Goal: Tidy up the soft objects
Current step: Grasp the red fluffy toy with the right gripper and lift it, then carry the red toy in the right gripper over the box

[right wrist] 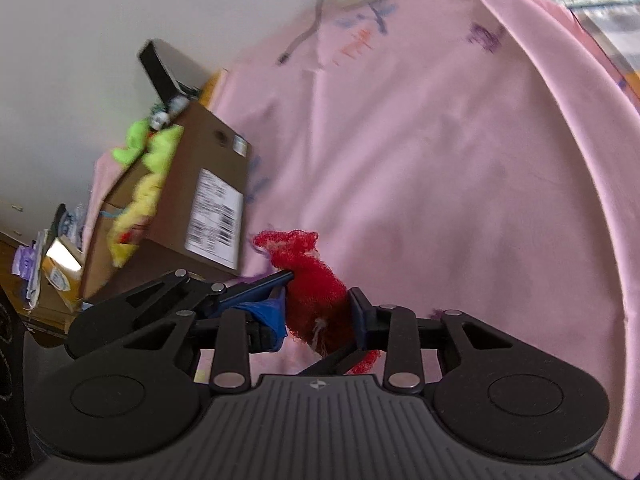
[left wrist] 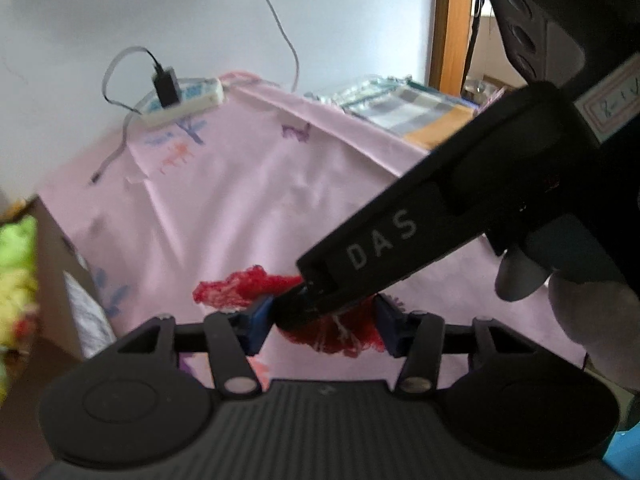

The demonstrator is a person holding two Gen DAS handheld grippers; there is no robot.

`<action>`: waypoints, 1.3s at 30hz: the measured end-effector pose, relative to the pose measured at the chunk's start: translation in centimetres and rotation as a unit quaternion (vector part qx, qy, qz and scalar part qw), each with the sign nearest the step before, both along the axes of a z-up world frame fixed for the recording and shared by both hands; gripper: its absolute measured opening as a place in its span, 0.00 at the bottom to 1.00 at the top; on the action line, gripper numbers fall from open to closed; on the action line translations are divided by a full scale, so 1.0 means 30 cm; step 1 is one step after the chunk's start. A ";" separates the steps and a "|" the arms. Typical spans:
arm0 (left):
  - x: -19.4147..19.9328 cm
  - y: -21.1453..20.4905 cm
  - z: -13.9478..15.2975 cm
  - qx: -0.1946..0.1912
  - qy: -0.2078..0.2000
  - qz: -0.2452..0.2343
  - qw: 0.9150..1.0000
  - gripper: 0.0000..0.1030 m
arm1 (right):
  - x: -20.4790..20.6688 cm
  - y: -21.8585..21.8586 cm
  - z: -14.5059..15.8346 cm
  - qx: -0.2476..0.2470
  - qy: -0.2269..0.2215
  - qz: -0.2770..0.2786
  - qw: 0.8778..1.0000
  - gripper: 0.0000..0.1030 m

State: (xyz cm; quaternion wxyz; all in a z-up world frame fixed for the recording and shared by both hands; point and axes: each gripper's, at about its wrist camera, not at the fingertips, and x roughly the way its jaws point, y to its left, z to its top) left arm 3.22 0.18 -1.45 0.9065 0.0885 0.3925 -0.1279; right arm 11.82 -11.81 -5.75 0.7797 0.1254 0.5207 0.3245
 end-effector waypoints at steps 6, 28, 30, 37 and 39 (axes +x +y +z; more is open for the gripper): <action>-0.093 0.083 0.112 0.015 -0.051 0.010 0.999 0.52 | -0.061 0.085 0.111 0.030 -0.045 0.009 0.999 0.16; -0.138 0.524 0.237 0.051 -0.116 0.083 0.989 0.54 | -0.072 0.564 0.225 0.074 -0.143 0.033 0.986 0.17; -0.120 0.546 0.208 0.049 -0.104 0.085 0.990 0.55 | -0.060 0.591 0.196 0.064 -0.147 0.027 0.987 0.17; -0.120 0.587 0.156 0.048 -0.083 0.093 0.991 0.59 | -0.059 0.581 0.161 0.048 -0.142 0.004 0.989 0.18; -0.123 0.608 0.153 0.043 -0.083 0.098 0.991 0.59 | -0.069 0.562 0.178 0.044 -0.156 0.001 0.987 0.19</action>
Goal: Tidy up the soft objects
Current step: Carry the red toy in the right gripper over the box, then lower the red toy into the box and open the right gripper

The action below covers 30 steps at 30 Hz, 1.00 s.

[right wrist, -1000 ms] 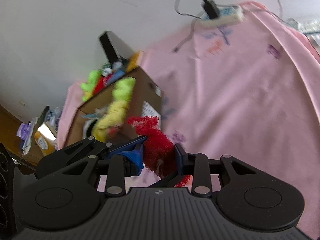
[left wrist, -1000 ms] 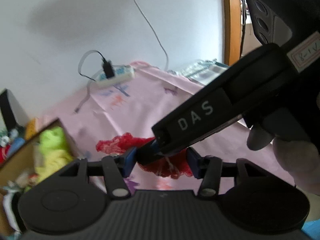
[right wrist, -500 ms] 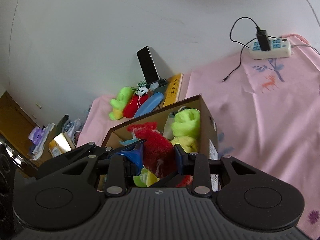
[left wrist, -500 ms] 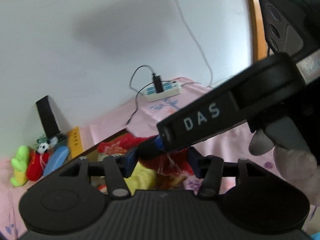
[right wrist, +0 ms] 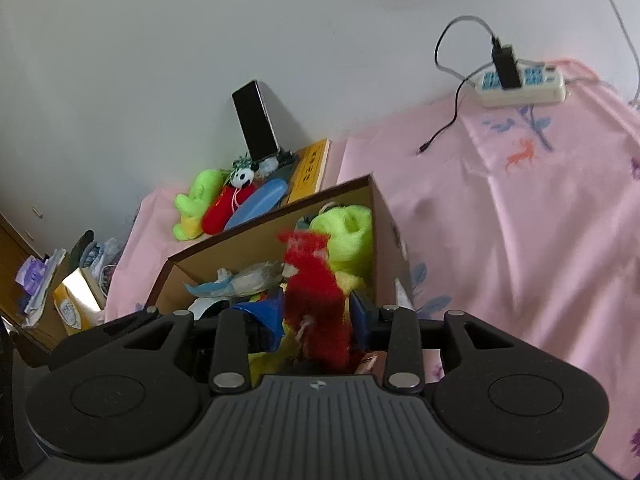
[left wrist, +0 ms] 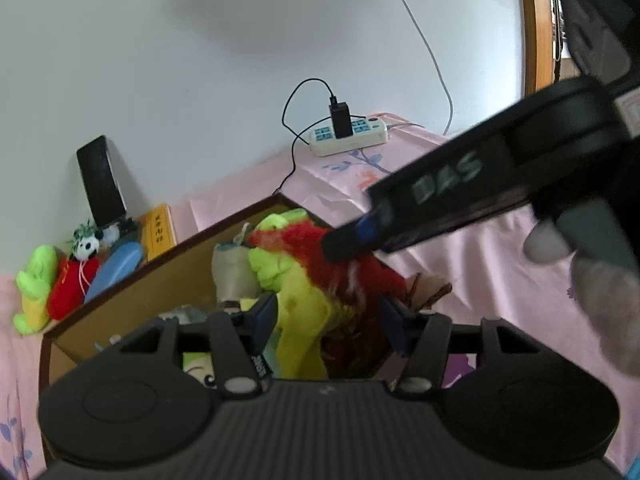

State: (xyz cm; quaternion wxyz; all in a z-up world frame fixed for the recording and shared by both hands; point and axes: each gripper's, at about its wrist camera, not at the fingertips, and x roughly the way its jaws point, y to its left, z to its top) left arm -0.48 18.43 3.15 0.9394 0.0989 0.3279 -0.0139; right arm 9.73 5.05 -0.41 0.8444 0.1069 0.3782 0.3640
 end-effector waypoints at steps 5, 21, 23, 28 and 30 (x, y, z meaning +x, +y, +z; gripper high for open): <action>-0.015 0.040 0.013 -0.029 -0.006 0.018 0.999 0.59 | 0.000 -0.029 0.035 0.013 -0.011 -0.017 1.000 0.21; 0.009 0.130 -0.008 -0.035 0.008 0.085 0.996 0.64 | 0.066 0.108 -0.082 -0.058 0.027 0.018 0.998 0.16; 0.008 0.131 -0.009 -0.037 0.012 0.091 0.995 0.65 | 0.057 0.115 -0.082 -0.063 0.022 0.025 0.997 0.16; -0.006 0.133 -0.002 -0.028 0.009 0.105 0.994 0.68 | 0.038 0.107 -0.060 -0.072 0.016 0.019 0.997 0.20; -0.016 0.131 0.007 -0.026 0.005 0.111 0.994 0.69 | 0.027 0.099 -0.044 -0.080 0.004 0.014 0.997 0.18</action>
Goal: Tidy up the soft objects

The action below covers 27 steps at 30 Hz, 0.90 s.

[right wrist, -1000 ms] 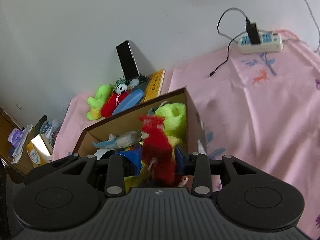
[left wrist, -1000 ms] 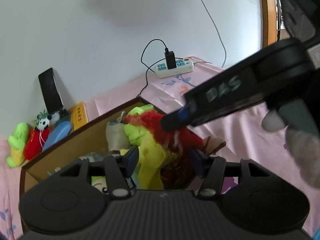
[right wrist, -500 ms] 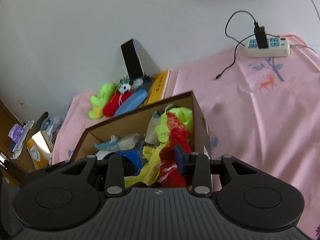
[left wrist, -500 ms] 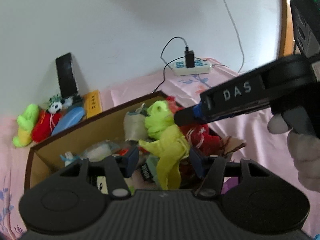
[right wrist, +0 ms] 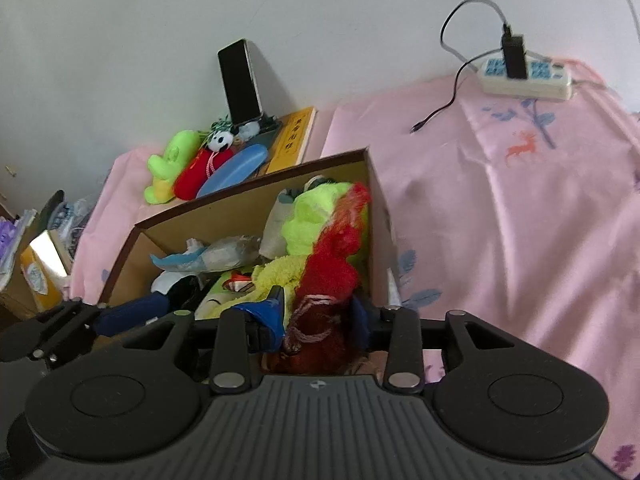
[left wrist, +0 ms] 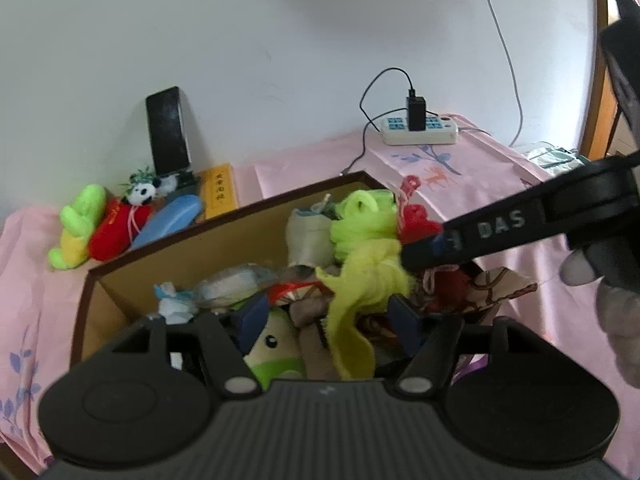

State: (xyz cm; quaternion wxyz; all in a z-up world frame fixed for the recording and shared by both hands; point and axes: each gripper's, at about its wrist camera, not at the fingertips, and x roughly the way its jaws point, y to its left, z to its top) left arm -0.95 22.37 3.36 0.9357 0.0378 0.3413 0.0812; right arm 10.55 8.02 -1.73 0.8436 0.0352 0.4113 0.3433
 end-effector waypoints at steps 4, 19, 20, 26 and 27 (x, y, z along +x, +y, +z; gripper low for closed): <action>-0.013 -0.008 0.016 0.002 -0.003 0.005 1.000 0.72 | -0.024 -0.023 0.030 -0.005 -0.016 -0.001 1.000 0.19; -0.054 -0.101 0.120 0.005 -0.008 0.083 0.997 0.82 | -0.091 -0.155 0.114 0.009 -0.052 -0.028 0.998 0.19; -0.054 -0.112 0.125 0.006 -0.006 0.089 0.996 0.83 | -0.096 -0.164 0.119 0.005 -0.056 -0.028 0.998 0.19; -0.052 -0.210 0.138 0.019 0.003 0.107 0.994 0.87 | -0.126 -0.226 0.133 -0.017 -0.079 -0.027 0.996 0.19; -0.048 -0.229 0.136 0.022 0.008 0.109 0.994 0.87 | -0.130 -0.236 0.133 -0.020 -0.081 -0.028 0.996 0.19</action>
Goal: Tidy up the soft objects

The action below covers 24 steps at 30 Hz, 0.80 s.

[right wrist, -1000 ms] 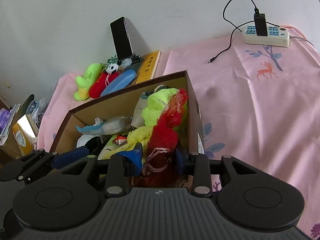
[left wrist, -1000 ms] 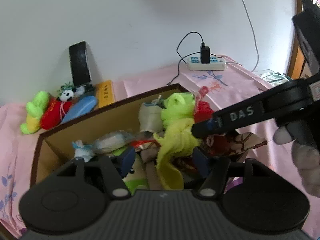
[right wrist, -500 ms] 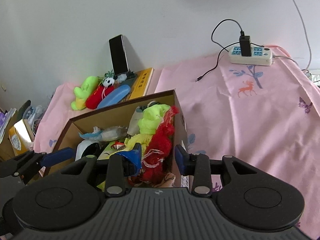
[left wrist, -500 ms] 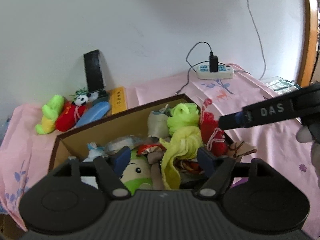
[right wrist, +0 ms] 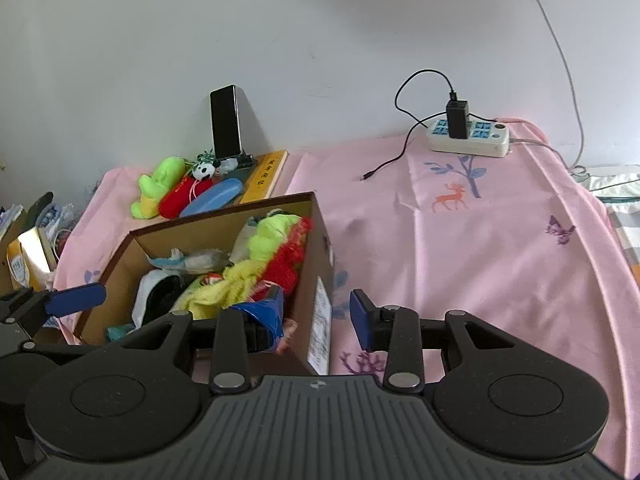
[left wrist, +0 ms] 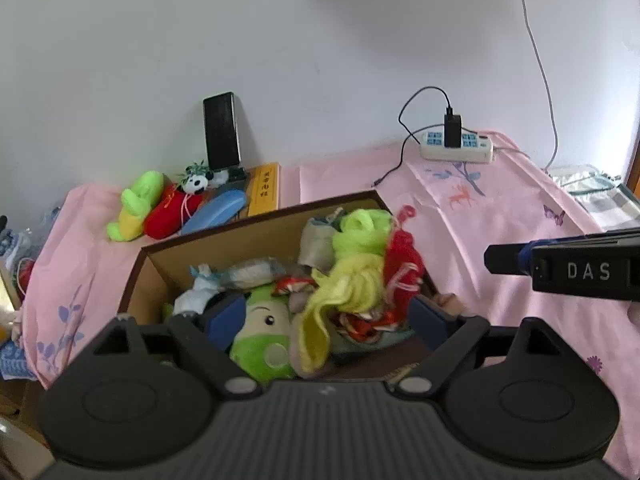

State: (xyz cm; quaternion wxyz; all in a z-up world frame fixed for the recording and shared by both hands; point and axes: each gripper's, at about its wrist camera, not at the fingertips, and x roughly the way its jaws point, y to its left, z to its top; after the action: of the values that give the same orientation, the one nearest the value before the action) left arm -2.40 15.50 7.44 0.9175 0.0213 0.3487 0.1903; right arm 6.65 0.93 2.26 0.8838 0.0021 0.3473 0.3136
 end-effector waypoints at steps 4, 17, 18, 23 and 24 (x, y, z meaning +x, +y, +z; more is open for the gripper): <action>0.012 -0.060 -0.014 -0.007 0.012 0.000 1.000 0.87 | -0.008 -0.049 0.001 -0.011 -0.007 -0.005 1.000 0.19; 0.081 -0.286 -0.088 -0.032 0.058 -0.002 0.998 0.88 | 0.010 -0.258 -0.031 -0.029 0.001 -0.039 0.999 0.19; 0.089 -0.301 -0.096 -0.036 0.063 -0.003 0.997 0.88 | 0.013 -0.274 -0.037 -0.032 0.002 -0.043 0.999 0.19; 0.128 -0.360 -0.131 -0.053 0.086 -0.008 0.995 0.88 | 0.025 -0.352 -0.058 -0.043 0.011 -0.060 0.997 0.19; 0.137 -0.371 -0.135 -0.054 0.090 -0.010 0.994 0.88 | 0.028 -0.366 -0.061 -0.046 0.012 -0.064 0.997 0.19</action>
State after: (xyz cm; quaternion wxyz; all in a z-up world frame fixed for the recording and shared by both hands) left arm 1.70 4.38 3.40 0.8841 -0.0073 0.4393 0.1590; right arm 7.49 -10.05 0.43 0.8971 -0.0124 0.3706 0.2403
